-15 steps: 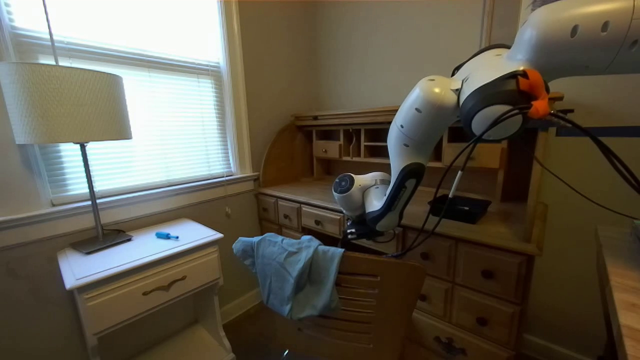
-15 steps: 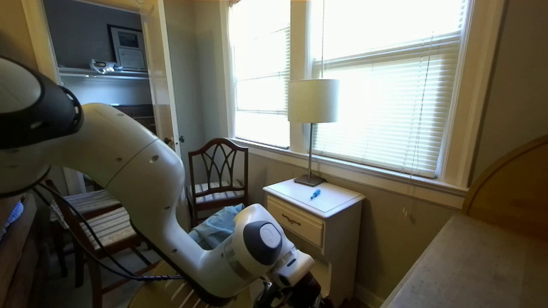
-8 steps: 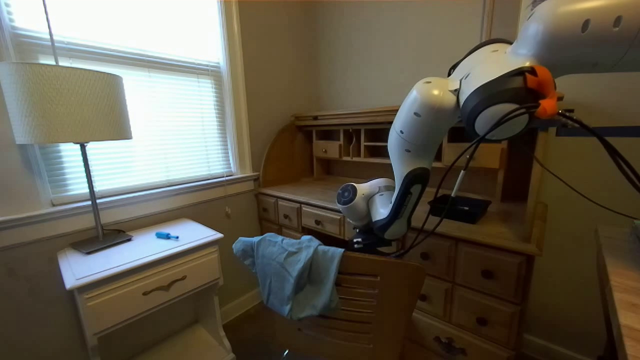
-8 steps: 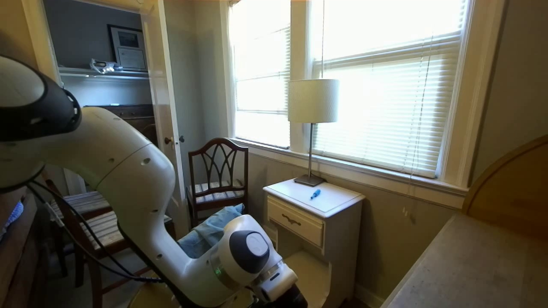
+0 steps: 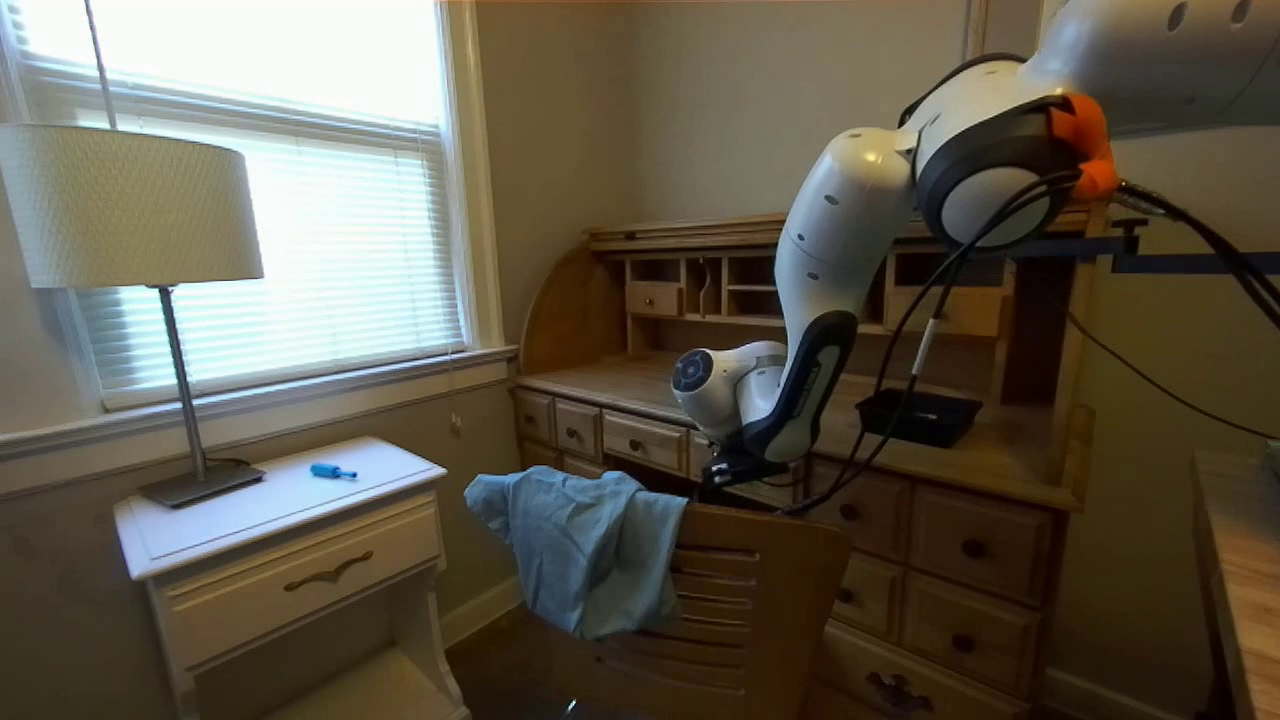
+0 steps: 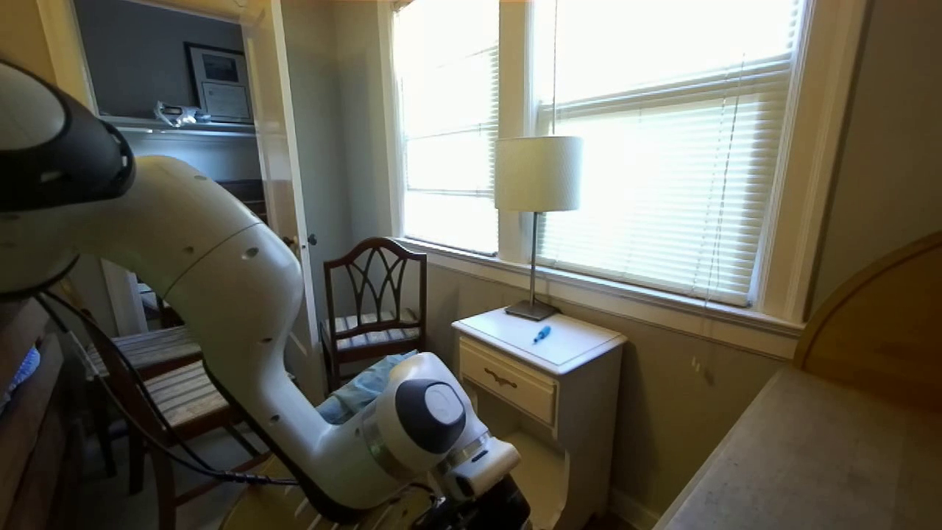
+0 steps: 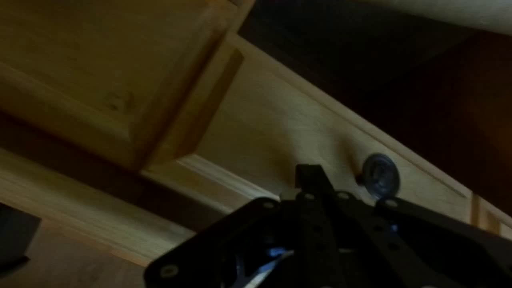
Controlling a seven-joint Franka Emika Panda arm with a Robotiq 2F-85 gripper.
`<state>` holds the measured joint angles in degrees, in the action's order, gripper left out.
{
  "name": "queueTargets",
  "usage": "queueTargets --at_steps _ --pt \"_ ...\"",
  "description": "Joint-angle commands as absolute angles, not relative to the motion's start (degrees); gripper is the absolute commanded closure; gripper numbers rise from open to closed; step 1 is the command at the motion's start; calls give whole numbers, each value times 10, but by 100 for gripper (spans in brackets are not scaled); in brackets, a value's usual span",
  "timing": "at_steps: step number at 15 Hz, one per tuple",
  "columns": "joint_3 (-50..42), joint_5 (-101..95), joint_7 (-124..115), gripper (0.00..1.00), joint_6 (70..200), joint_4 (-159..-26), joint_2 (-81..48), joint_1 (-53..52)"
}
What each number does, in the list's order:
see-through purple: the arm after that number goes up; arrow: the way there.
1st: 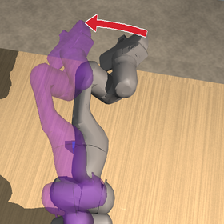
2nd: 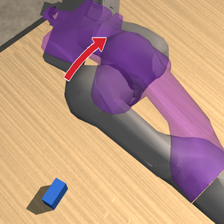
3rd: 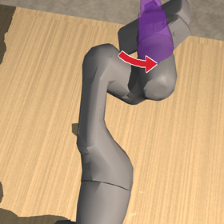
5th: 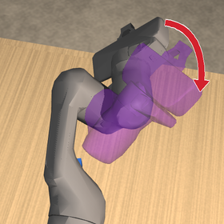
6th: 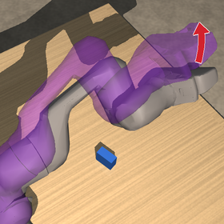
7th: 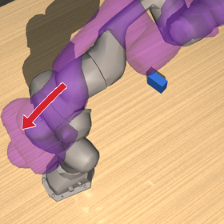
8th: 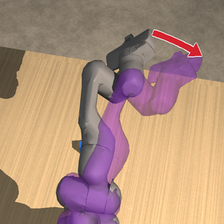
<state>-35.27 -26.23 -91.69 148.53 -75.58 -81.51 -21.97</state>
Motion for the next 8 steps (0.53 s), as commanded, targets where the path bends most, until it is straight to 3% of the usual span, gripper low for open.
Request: queueTargets --at_steps 1,6,8 --pt "-391 -316 -904 100 1622 -836 -773 -247" --pt "-468 -263 -813 100 1853 -886 -758 -278" --pt "-441 -321 -784 100 1907 -891 -707 -252"
